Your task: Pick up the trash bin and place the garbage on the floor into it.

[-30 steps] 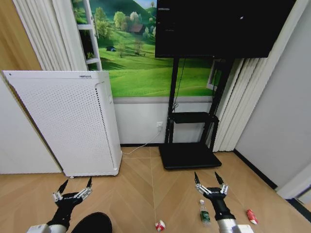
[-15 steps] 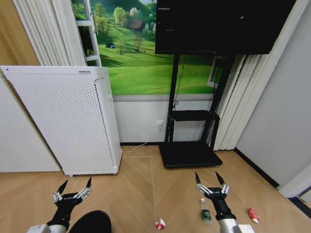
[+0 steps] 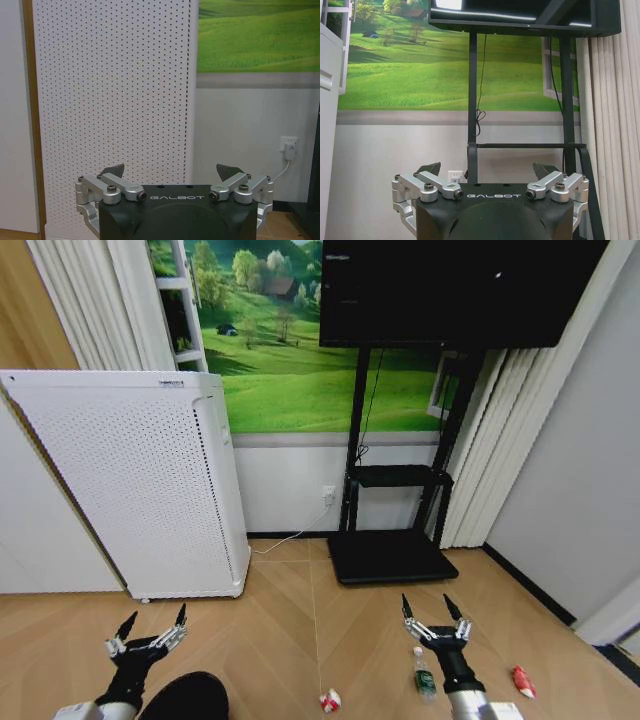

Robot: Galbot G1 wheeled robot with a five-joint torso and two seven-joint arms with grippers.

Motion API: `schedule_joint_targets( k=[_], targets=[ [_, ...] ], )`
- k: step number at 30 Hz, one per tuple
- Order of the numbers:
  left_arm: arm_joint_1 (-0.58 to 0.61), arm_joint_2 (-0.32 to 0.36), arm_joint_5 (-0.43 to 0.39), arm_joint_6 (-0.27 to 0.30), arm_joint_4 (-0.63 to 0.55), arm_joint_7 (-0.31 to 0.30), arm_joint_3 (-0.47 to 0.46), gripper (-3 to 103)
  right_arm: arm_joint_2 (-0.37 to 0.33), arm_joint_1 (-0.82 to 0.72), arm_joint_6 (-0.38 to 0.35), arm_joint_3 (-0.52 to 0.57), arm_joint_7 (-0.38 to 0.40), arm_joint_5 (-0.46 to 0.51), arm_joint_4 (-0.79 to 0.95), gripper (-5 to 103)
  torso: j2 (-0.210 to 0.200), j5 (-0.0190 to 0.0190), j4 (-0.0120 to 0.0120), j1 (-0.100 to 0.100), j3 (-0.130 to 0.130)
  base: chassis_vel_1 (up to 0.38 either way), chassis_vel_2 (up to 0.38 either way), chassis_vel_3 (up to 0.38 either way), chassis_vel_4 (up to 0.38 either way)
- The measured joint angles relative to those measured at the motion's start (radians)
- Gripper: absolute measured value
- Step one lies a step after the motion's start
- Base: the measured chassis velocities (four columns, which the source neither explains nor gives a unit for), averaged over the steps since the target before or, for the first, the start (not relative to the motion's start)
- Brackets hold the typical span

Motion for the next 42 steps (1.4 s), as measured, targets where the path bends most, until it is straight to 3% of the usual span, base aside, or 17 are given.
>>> schedule_joint_targets(
  k=[8,16,19,21,25,26,28,29,30,31,34,35,36,42],
  targets=[
    [0.001,0.001,0.004,-0.008,0.000,0.001,-0.001,100,0.001,-0.001,0.000,0.000,0.002,0.004,0.001,100,-0.036,0.0000,0.0000,-0.010,-0.025,0.000,0.000,0.000,0.000],
    [0.007,0.005,0.027,-0.014,0.001,-0.007,-0.005,100,0.001,-0.001,-0.001,0.000,0.002,0.004,0.001,100,-0.040,-0.0001,0.0000,-0.013,-0.027,0.000,0.000,0.000,0.000],
    [0.036,0.025,0.015,0.029,0.002,-0.062,-0.024,100,-0.001,-0.001,-0.005,-0.003,0.004,0.003,-0.003,100,-0.040,0.0000,-0.0001,-0.013,-0.027,0.000,0.000,0.000,0.000],
    [0.068,0.053,-0.029,0.078,0.017,-0.148,-0.057,100,-0.003,-0.001,-0.007,-0.005,0.009,0.002,-0.008,100,-0.039,-0.0002,0.0000,-0.013,-0.026,0.000,0.000,0.000,0.000],
    [0.114,0.083,-0.117,0.137,0.031,-0.202,-0.109,100,-0.004,-0.001,-0.008,-0.002,0.023,0.001,-0.020,100,-0.038,-0.0001,0.0000,-0.013,-0.025,0.000,0.000,0.000,0.000],
    [0.129,0.088,-0.172,0.164,0.031,-0.228,-0.119,100,-0.004,0.000,-0.010,-0.001,0.031,0.001,-0.024,100,-0.037,-0.0001,0.0000,-0.013,-0.025,0.000,0.000,0.000,0.000],
    [0.163,0.093,-0.374,0.276,0.012,-0.331,-0.131,100,-0.004,0.006,-0.014,-0.002,0.043,0.002,-0.032,100,-0.036,-0.0001,0.0001,-0.012,-0.024,0.000,0.000,0.000,0.000],
    [0.163,0.093,-0.374,0.276,0.012,-0.331,-0.131,100,-0.004,0.006,-0.014,-0.002,0.043,0.002,-0.032,100,-0.036,-0.0001,0.0001,-0.012,-0.024,0.000,0.000,0.000,0.000],
    [0.176,0.095,-0.455,0.340,0.009,-0.376,-0.134,100,-0.003,0.009,-0.015,-0.003,0.046,0.002,-0.038,100,-0.036,0.0000,0.0001,-0.012,-0.024,0.000,0.000,0.000,0.000],
    [0.176,0.095,-0.455,0.340,0.009,-0.376,-0.134,100,-0.003,0.009,-0.015,-0.003,0.046,0.002,-0.038,100,-0.036,0.0000,0.0001,-0.012,-0.024,0.000,0.000,0.000,0.000],
    [0.208,0.109,-0.536,0.427,0.018,-0.436,-0.139,100,-0.001,0.016,-0.015,-0.012,0.049,0.001,-0.055,100,-0.035,-0.0001,0.0001,-0.012,-0.023,0.000,0.000,0.000,0.000],
    [0.208,0.109,-0.536,0.427,0.018,-0.436,-0.139,100,-0.001,0.016,-0.015,-0.012,0.049,0.001,-0.055,100,-0.035,-0.0001,0.0001,-0.012,-0.023,0.000,0.000,0.000,0.000],
    [0.232,0.118,-0.588,0.458,0.015,-0.457,-0.146,100,-0.002,0.020,-0.015,-0.014,0.049,0.000,-0.063,100,-0.035,-0.0002,0.0000,-0.012,-0.023,0.000,0.000,0.000,0.000],
    [0.290,0.141,-0.598,0.463,0.033,-0.450,-0.152,100,-0.005,0.029,-0.012,-0.016,0.049,0.000,-0.088,100,-0.033,-0.0001,0.0001,-0.011,-0.022,0.000,0.000,0.000,0.000]
  ],
)
